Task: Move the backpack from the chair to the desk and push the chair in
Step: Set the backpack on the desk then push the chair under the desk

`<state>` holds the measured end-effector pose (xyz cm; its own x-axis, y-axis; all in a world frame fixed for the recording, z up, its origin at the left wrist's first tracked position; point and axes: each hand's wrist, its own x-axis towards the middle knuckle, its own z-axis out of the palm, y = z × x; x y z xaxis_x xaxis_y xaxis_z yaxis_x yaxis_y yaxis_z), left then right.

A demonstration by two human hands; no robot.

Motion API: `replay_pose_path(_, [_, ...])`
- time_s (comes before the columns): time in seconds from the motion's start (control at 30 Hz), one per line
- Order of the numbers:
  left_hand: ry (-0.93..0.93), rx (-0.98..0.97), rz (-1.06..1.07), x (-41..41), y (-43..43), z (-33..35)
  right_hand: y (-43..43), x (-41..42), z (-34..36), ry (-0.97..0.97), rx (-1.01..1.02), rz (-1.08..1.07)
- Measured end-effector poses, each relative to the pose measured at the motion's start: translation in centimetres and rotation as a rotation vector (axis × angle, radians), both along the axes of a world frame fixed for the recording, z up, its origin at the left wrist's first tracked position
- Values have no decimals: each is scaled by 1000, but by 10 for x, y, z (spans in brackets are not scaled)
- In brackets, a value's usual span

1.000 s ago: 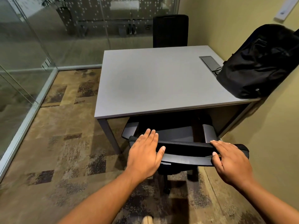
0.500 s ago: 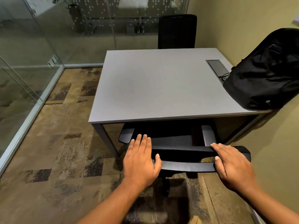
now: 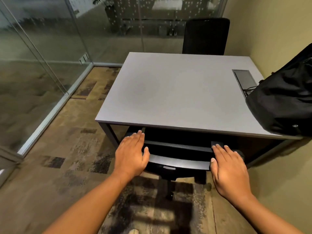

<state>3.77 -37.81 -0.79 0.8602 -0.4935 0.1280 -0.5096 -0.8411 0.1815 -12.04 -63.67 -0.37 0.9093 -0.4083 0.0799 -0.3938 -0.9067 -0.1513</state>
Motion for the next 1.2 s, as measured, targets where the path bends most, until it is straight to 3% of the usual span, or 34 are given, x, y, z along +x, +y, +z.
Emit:
replay_pose_path(0.6, [-8,16,-35,45,-38,-3,-47,53,-6,-29,-21,18])
replay_pose_path(0.8, [-16,22,-60,64,-36,-8,-55,71,-1,96,-86,104])
replay_pose_path(1.2, [-35,24,-71,95,-48,-11,-59,96,2,62,-61,63])
